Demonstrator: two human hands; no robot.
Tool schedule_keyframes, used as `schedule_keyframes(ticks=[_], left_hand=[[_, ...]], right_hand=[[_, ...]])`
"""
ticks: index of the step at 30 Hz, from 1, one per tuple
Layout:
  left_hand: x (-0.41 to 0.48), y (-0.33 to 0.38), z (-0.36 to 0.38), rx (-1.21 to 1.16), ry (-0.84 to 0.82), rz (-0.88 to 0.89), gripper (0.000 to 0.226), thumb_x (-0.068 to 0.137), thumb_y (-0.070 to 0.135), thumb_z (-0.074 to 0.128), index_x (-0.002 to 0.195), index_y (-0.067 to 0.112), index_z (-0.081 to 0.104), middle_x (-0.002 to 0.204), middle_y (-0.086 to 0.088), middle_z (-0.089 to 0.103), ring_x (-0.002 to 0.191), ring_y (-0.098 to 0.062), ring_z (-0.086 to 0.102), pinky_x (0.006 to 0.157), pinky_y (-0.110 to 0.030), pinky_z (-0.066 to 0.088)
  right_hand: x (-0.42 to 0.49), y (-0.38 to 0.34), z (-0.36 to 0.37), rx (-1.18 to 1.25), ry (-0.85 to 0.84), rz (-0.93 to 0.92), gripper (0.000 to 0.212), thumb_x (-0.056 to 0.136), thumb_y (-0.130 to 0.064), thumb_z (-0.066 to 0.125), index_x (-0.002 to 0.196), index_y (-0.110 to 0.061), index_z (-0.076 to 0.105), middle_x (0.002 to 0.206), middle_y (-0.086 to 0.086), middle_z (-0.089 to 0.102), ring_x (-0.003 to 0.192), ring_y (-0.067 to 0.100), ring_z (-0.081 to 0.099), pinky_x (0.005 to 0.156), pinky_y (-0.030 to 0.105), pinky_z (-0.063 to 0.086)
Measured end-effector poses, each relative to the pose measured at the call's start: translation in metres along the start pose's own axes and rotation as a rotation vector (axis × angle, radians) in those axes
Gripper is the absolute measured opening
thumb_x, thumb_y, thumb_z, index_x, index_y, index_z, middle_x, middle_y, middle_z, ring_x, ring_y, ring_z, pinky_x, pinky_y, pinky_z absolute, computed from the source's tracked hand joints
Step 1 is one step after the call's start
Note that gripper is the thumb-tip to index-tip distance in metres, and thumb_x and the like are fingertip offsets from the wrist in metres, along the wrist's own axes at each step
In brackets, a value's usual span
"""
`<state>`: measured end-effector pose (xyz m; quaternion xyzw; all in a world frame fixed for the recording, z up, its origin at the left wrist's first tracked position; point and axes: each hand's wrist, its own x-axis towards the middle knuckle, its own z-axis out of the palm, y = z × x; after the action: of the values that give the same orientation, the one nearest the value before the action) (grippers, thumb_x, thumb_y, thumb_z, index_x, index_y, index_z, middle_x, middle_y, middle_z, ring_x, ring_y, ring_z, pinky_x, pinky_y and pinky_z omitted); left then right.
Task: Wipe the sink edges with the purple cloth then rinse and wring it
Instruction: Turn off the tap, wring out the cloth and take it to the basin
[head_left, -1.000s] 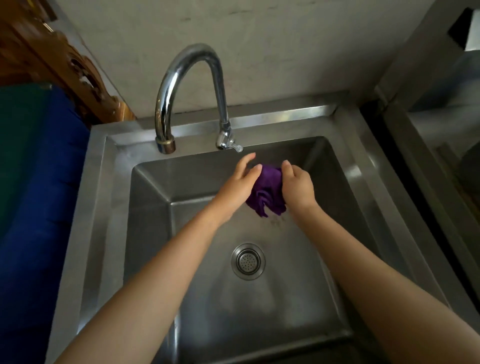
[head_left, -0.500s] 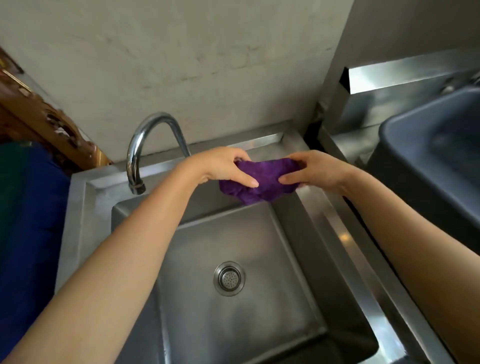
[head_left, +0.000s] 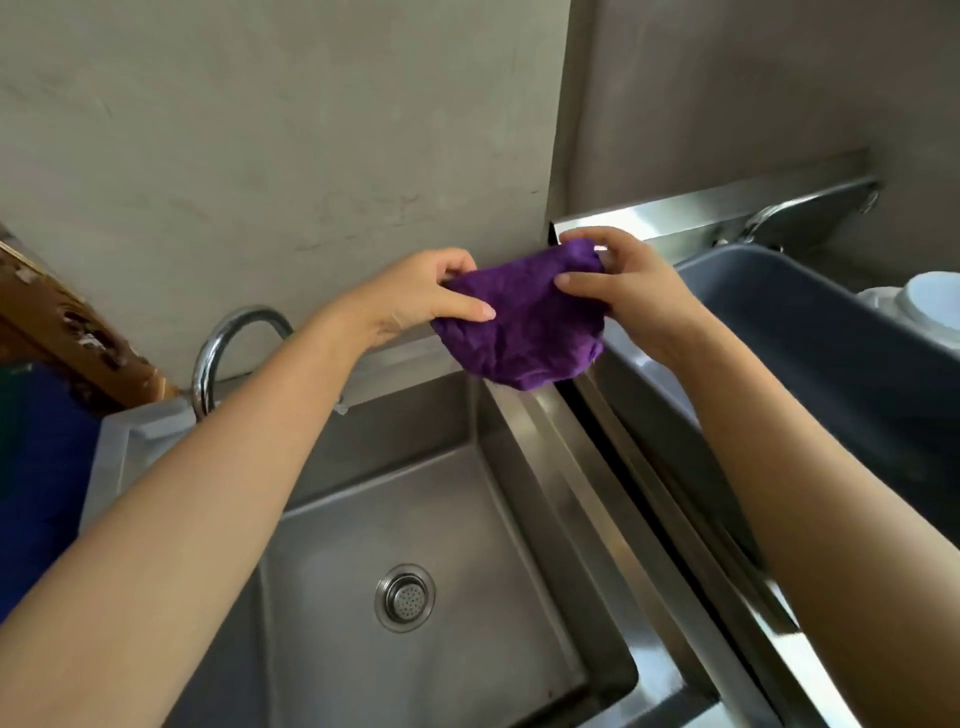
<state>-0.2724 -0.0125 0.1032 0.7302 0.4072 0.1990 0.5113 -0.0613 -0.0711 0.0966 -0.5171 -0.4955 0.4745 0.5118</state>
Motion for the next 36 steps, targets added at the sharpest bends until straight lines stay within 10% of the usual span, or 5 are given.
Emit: schedule_keyframes(ticks=[13,17,25,32,36], left_hand=[[0.051,0.078,0.096,-0.152,-0.121,0.099,0.013,0.089,0.017,0.059,0.097,0.021,0.068,0.094,0.0,0.072,0.088,-0.013,0.068,0.086,-0.028,0.053],[0.07,0.089,0.128,-0.124,-0.097,0.14,0.018,0.091,0.017,0.057,0.087,0.031,0.068,0.09,0.003,0.07,0.087,-0.014,0.066,0.087,-0.033,0.052],[0.106,0.096,0.169,-0.297,-0.227,0.033,0.018,0.092,0.016,0.053,0.104,0.024,0.063,0.099,0.004,0.071,0.092,-0.009,0.067,0.083,-0.026,0.054],[0.125,0.075,0.224,-0.259,0.123,0.02,0.019,0.093,0.029,0.053,0.11,0.024,0.057,0.106,0.001,0.065,0.096,-0.014,0.062,0.083,-0.032,0.054],[0.136,0.068,0.251,0.066,0.176,0.05,0.042,0.098,0.035,0.036,0.134,0.015,0.04,0.133,-0.006,0.05,0.118,-0.021,0.05,0.101,-0.039,0.043]], right_hand=[[-0.035,-0.019,-0.111,-0.191,-0.129,0.112,0.029,0.085,-0.04,0.058,0.104,-0.019,0.064,0.106,0.001,0.07,0.097,0.013,0.067,0.085,0.026,0.053],[-0.051,0.001,-0.148,-0.165,-0.31,0.192,0.031,0.079,-0.018,0.061,0.11,-0.019,0.06,0.108,-0.002,0.068,0.102,0.012,0.064,0.091,0.026,0.051],[-0.064,0.017,-0.213,0.427,0.06,0.121,0.037,0.079,-0.01,0.057,0.117,-0.011,0.058,0.109,0.008,0.066,0.1,0.025,0.065,0.077,0.043,0.056],[-0.057,0.045,-0.221,-0.204,0.4,0.274,0.028,0.082,-0.033,0.067,0.101,-0.013,0.06,0.103,0.009,0.068,0.095,0.026,0.065,0.088,0.043,0.054],[-0.053,0.076,-0.223,-0.003,0.649,0.454,0.038,0.075,-0.035,0.074,0.097,-0.005,0.065,0.094,0.006,0.066,0.087,0.021,0.062,0.081,0.032,0.051]])
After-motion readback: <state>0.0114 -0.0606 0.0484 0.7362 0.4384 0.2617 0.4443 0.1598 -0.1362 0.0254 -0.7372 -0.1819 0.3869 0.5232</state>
